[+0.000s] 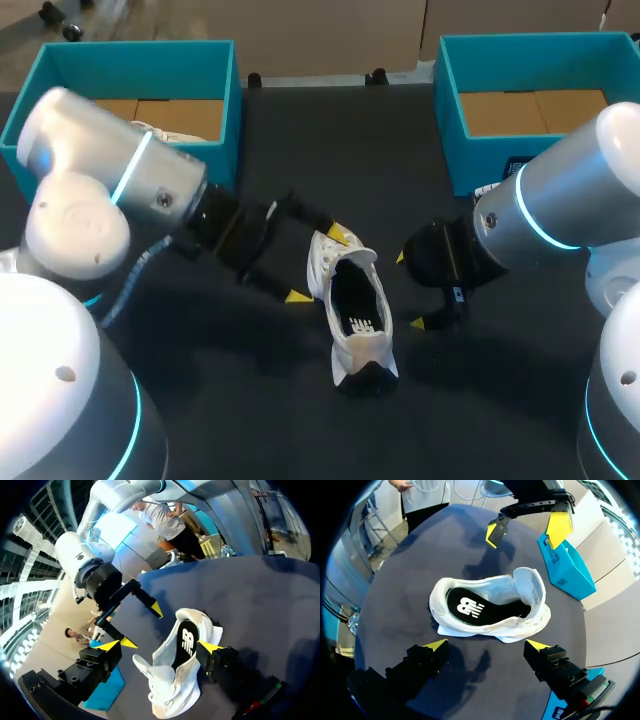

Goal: Take the shoe out of the shoebox, open the shoe tongue, remove and reinsert the insole, then place the shoe into the shoebox

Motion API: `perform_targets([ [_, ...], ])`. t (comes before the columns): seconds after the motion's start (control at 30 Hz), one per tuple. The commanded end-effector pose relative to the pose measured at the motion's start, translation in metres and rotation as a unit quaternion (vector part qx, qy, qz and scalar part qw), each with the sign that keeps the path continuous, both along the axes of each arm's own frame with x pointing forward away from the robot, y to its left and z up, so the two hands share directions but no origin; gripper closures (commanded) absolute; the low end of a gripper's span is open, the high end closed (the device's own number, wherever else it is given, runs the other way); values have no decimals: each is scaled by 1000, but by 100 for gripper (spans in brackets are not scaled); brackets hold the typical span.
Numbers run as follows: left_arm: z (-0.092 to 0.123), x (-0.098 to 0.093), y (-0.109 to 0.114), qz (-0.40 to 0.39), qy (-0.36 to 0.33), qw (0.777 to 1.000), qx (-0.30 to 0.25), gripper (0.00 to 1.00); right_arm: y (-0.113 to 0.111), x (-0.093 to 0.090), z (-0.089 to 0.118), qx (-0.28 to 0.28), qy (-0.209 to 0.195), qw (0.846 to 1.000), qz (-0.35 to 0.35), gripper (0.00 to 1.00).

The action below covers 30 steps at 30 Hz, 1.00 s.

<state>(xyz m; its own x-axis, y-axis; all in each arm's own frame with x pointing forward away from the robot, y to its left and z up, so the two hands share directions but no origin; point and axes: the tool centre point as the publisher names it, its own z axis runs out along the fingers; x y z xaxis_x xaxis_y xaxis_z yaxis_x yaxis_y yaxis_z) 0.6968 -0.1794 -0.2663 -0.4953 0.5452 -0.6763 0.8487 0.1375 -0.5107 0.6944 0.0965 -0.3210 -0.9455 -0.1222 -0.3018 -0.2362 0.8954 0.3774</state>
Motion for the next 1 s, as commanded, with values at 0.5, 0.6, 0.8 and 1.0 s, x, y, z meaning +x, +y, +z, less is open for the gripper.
perform_targets([
  [0.5,2,11,2,-45,32,994,98,0,0,-1,-1,0,-2,1000,-1,0],
  [0.6,2,11,2,-45,32,994,98,0,-8,0,2,-7,13,1000,-4,0],
  [0.8,2,11,2,-45,32,994,98,0,-27,2,18,-20,30,999,-17,0],
  [1.0,2,11,2,-45,32,994,98,0,-52,5,39,-32,46,998,-37,0],
])
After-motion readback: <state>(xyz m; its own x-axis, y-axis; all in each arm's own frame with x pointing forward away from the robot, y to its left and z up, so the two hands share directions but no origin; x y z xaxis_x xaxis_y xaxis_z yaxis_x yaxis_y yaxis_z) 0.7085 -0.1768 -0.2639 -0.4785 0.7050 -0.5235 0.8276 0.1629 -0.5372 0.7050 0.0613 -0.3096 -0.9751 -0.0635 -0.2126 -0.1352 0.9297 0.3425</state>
